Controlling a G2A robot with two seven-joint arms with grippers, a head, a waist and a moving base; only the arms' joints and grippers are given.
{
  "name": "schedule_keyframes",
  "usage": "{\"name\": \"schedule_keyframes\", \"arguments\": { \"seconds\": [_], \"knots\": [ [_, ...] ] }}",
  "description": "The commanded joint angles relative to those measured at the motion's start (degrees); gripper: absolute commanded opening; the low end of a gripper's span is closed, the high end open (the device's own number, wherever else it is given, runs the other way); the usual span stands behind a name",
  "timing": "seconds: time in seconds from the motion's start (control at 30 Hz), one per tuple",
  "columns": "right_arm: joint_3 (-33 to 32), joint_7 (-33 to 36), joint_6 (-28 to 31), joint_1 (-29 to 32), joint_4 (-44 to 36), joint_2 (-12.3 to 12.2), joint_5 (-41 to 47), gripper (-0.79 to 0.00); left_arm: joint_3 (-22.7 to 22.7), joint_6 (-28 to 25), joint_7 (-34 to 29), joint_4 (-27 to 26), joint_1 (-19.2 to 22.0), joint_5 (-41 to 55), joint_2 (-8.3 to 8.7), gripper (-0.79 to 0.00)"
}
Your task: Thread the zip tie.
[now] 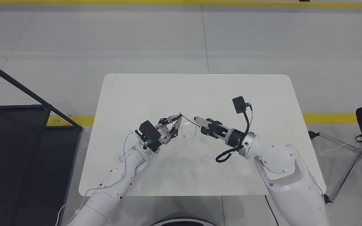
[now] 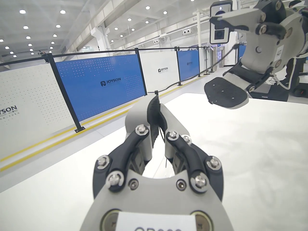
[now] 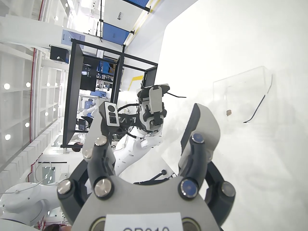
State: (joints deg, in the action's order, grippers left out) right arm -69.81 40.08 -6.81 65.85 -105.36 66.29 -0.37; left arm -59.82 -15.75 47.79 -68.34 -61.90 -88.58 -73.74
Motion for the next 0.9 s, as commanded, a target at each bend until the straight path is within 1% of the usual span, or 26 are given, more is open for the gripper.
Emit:
{"name": "schedule_keyframes", "arguments": {
  "seconds": [0.0,0.07,0.13,0.17,0.3,0.47,0.67,0.87],
  "knots": [
    [0.3,-0.1,-0.1,-0.2,0.1,0.0,0.0,-0.175,0.3,1.2,0.1,0.2,0.1,-0.6,-0.14,-0.785],
    [0.7,-0.2,-0.3,-0.4,0.2,0.1,-0.2,-0.209,0.6,1.7,0.1,0.4,0.2,-0.8,-0.28,-0.785],
    [1.1,-0.3,-0.5,-0.7,0.4,0.2,-0.3,-0.342,0.8,1.8,0.1,0.6,0.3,-0.9,-0.39,-0.785],
    [1.2,-0.3,-0.6,-0.9,0.5,0.2,-0.3,-0.366,0.9,1.7,0.1,0.7,0.4,-0.9,-0.41,-0.785],
    [1.8,-0.5,-1.0,-1.6,1.0,0.3,-0.5,-0.422,1.1,1.6,0.1,1.0,0.6,-1.1,-0.52,-0.785],
    [2.1,-0.7,-1.0,-1.9,1.3,0.3,-0.4,-0.471,1.1,1.0,0.2,1.3,0.7,-1.1,-0.60,-0.785],
    [2.4,-0.7,-1.3,-2.1,1.4,0.4,-0.8,-0.570,1.0,0.6,0.4,1.4,0.8,-1.1,-0.67,-0.785],
    [3.0,-0.4,-1.9,-2.3,1.3,0.4,-1.9,-0.585,0.9,0.4,0.5,1.5,0.8,-1.2,-0.71,-0.785]
  ]
}}
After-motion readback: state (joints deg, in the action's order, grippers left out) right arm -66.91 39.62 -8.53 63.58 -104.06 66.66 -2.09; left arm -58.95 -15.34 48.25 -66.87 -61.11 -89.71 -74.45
